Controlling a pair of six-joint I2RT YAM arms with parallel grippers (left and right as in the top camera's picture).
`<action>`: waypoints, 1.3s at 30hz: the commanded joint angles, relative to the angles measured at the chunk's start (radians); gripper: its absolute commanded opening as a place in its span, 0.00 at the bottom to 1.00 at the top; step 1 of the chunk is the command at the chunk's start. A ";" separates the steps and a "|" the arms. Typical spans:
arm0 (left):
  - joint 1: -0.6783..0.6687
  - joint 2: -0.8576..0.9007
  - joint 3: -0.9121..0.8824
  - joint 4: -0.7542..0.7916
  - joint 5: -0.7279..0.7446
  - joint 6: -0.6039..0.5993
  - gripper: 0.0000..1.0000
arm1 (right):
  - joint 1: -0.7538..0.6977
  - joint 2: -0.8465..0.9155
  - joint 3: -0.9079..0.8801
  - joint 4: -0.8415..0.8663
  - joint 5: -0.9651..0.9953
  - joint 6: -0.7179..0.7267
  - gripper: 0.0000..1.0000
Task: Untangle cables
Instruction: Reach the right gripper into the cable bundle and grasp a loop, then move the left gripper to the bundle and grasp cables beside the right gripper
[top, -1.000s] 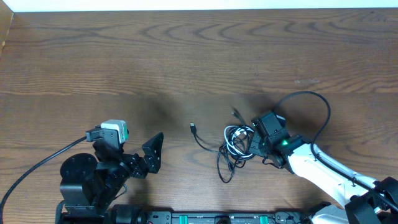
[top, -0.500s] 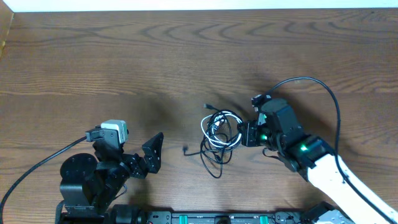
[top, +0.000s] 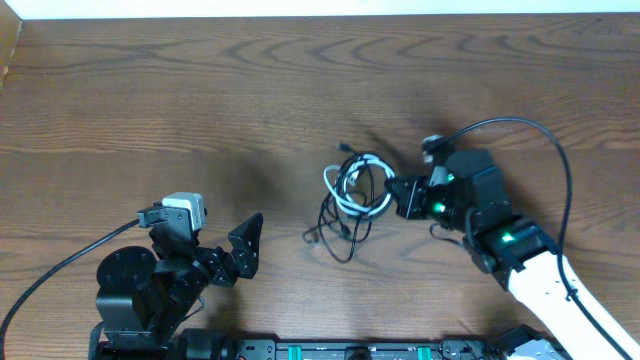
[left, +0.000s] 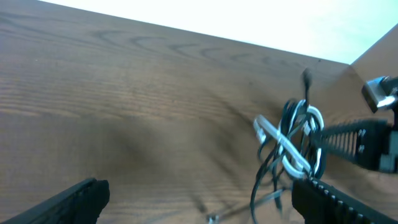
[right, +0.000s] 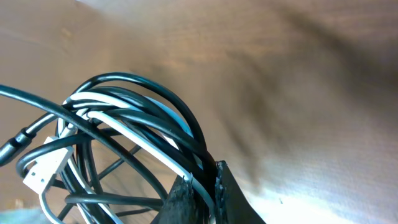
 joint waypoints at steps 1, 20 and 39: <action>-0.004 0.000 -0.002 0.000 0.013 -0.013 0.98 | -0.061 -0.013 0.016 0.061 -0.151 0.032 0.01; -0.004 0.000 -0.002 0.010 0.012 -0.012 0.98 | -0.111 -0.013 0.016 0.211 -0.143 -0.105 0.01; -0.004 0.030 -0.026 0.039 0.076 -0.268 0.90 | -0.110 -0.013 0.016 0.218 -0.130 0.220 0.01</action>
